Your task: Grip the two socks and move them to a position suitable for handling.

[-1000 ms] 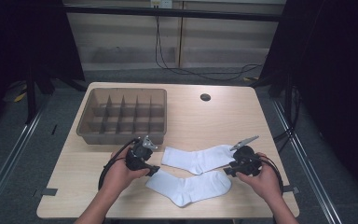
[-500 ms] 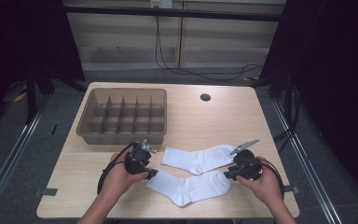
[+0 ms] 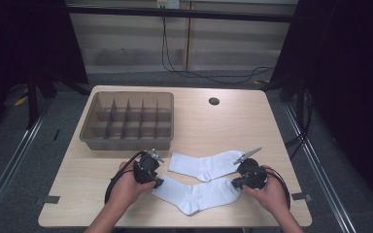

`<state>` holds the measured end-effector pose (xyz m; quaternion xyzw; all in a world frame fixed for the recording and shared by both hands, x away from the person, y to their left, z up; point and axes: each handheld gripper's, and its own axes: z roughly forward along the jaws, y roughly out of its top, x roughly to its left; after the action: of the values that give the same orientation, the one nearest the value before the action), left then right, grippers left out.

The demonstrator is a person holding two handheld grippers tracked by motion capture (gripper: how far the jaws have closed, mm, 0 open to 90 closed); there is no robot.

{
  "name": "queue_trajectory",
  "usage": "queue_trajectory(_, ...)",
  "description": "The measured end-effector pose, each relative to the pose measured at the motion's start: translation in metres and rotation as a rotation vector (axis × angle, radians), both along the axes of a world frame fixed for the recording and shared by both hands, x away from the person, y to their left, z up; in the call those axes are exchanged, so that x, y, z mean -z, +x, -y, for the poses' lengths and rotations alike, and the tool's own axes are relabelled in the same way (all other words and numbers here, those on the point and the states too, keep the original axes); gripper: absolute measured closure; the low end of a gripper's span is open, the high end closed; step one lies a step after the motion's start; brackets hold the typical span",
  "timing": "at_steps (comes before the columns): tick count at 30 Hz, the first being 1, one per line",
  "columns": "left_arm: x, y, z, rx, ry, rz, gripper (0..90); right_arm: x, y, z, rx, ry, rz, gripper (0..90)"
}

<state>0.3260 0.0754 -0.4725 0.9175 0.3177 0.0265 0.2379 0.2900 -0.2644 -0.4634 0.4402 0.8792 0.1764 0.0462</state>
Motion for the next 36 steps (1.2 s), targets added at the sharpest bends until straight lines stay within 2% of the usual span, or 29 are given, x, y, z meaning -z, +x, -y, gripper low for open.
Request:
queue_trajectory(3,0.000,0.000,0.002,-0.004,0.004,-0.024,73.0,0.000,0.000,0.000,0.002,-0.001,0.003,89.1)
queue_trajectory(4,-0.001,0.000,0.004,-0.006,0.005,-0.047,77.6,-0.001,0.000,0.000,0.002,0.000,0.003,89.6)
queue_trajectory(8,-0.002,0.000,0.007,-0.010,0.006,-0.062,83.6,-0.001,0.001,0.001,0.005,0.003,0.000,89.9)
queue_trajectory(10,-0.006,0.000,0.007,-0.026,-0.006,-0.091,88.0,-0.002,0.001,0.003,0.010,0.008,-0.004,90.0)
queue_trajectory(12,-0.009,0.000,0.006,-0.046,-0.031,-0.111,89.2,-0.003,0.001,0.004,0.008,0.014,-0.001,90.0)
queue_trajectory(19,-0.016,0.000,0.005,-0.047,-0.055,-0.131,90.0,-0.012,0.001,0.007,0.020,0.051,0.005,90.0)
queue_trajectory(29,-0.029,0.000,0.003,-0.048,-0.108,-0.143,90.0,-0.018,0.002,0.008,0.012,0.077,0.003,90.0)
queue_trajectory(32,-0.033,0.000,0.002,-0.056,-0.110,-0.140,90.0,-0.024,0.000,0.010,0.013,0.104,0.006,90.0)
queue_trajectory(34,-0.038,0.001,0.002,-0.058,-0.126,-0.140,90.0,-0.030,0.000,0.013,0.012,0.112,0.007,90.0)
queue_trajectory(36,-0.048,0.003,0.003,-0.049,-0.143,-0.131,90.0,-0.038,0.000,0.016,0.014,0.127,0.019,90.0)
